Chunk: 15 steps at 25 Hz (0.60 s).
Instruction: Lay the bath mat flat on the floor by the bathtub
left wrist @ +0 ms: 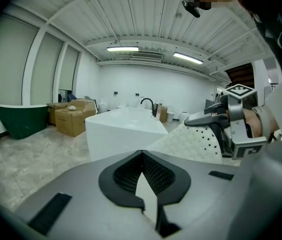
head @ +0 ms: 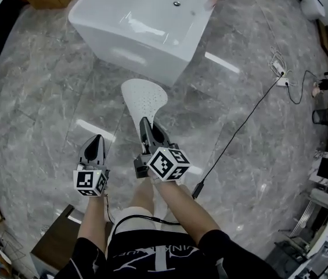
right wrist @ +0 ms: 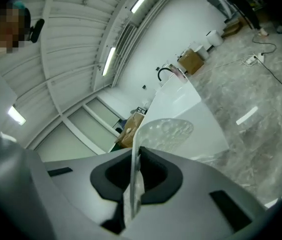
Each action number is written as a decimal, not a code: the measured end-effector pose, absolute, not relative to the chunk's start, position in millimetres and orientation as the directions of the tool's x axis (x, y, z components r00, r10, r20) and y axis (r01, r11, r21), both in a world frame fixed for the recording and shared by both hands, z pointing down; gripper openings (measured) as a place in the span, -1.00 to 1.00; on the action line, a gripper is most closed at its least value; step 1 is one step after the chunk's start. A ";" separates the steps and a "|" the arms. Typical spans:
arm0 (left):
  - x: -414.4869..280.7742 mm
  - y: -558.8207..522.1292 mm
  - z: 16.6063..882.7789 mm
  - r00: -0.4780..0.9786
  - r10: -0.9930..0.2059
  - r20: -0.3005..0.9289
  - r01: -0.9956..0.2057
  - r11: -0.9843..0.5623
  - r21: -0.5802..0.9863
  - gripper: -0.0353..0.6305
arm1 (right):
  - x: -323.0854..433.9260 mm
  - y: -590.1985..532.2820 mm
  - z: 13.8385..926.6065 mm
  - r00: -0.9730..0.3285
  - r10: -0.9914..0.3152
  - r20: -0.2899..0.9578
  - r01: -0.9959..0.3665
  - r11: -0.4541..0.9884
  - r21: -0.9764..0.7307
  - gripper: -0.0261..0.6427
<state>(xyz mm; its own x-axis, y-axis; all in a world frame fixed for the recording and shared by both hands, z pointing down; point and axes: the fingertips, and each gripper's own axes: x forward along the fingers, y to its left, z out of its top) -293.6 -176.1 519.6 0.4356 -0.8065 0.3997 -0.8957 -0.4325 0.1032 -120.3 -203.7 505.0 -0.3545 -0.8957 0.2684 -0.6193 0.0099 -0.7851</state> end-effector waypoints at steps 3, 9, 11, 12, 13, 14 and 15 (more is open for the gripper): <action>-288.4 -190.4 540.4 0.458 -0.802 0.384 -0.882 -0.464 0.081 -0.85 | -96.4 -226.9 544.7 -0.281 -0.921 0.270 -0.602 -0.050 -0.797 -0.84; -261.4 -235.1 620.2 0.483 -0.801 0.354 -0.864 -0.503 0.042 -0.85 | -30.6 -248.1 750.4 -0.142 -0.875 0.463 -0.670 -0.260 -0.696 -0.84; -251.3 -245.8 652.7 0.494 -0.799 0.343 -0.859 -0.510 0.048 -0.85 | -6.0 -249.7 827.9 -0.123 -0.834 0.538 -0.727 -0.293 -0.621 -0.84; -247.8 -247.4 670.2 0.499 -0.795 0.345 -0.856 -0.514 0.053 -0.85 | 5.1 -248.9 863.3 -0.120 -0.809 0.576 -0.760 -0.298 -0.578 -0.84; -244.9 -246.5 687.8 0.503 -0.788 0.355 -0.853 -0.520 0.056 -0.85 | 15.4 -246.5 895.1 -0.119 -0.782 0.612 -0.794 -0.295 -0.531 -0.84; -242.1 -244.8 704.4 0.506 -0.781 0.366 -0.850 -0.523 0.059 -0.85 | 25.5 -242.7 923.0 -0.118 -0.756 0.644 -0.828 -0.284 -0.484 -0.84; -238.6 -244.2 718.5 0.505 -0.778 0.373 -0.851 -0.522 0.064 -0.85 | 36.2 -238.7 946.7 -0.116 -0.733 0.670 -0.858 -0.266 -0.439 -0.84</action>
